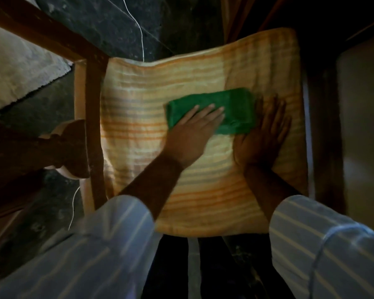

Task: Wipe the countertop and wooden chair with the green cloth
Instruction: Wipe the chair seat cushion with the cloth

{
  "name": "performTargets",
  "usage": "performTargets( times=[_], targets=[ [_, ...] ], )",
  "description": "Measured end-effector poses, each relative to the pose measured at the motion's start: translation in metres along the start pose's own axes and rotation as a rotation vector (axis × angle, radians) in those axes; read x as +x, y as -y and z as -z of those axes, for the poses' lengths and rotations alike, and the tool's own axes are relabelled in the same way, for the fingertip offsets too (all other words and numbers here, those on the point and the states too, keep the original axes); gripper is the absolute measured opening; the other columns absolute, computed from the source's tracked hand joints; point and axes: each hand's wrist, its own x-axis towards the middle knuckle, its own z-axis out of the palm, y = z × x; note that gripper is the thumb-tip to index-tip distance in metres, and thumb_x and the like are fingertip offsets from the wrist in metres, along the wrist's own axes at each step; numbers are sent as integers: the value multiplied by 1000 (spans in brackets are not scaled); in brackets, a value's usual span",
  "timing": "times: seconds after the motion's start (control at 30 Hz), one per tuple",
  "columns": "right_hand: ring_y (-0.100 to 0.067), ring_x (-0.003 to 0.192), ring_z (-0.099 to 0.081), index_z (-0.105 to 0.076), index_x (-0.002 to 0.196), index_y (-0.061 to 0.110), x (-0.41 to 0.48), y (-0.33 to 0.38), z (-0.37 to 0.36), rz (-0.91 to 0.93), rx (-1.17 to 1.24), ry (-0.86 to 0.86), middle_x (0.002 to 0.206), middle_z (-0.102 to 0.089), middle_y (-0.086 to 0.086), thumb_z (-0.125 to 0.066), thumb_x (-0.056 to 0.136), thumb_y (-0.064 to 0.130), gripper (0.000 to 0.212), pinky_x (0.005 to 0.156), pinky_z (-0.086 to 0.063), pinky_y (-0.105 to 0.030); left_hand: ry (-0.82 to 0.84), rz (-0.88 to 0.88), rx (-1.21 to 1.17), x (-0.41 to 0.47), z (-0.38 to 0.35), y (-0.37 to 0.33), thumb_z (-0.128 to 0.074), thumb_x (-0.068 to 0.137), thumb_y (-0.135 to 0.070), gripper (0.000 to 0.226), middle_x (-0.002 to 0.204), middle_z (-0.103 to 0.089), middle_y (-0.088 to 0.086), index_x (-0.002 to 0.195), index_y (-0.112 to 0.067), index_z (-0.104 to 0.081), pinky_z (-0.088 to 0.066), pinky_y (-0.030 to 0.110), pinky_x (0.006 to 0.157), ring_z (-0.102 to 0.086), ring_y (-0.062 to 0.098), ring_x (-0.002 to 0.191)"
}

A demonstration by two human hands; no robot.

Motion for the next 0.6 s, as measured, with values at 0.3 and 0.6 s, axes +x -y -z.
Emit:
performTargets(
  times=[0.3, 0.6],
  targets=[
    [-37, 162, -28, -35, 166, 17, 0, 2, -5, -14, -6, -112, 173, -31, -15, -29, 110, 33, 58, 130, -23, -59, -132, 539, 1, -71, 6, 43, -47, 98, -7, 58, 163, -33, 1, 154, -14, -35, -18, 49, 124, -25, 21, 152],
    [-35, 163, -25, -46, 160, 19, 7, 12, 16, -95, 123, 67, 174, -30, -13, -33, 107, 33, 56, 132, -14, -50, 9, 242, -138, -123, -9, -16, -41, 104, -42, 56, 164, -32, -3, 154, -16, -39, -15, 46, 125, -24, 17, 153]
  ],
)
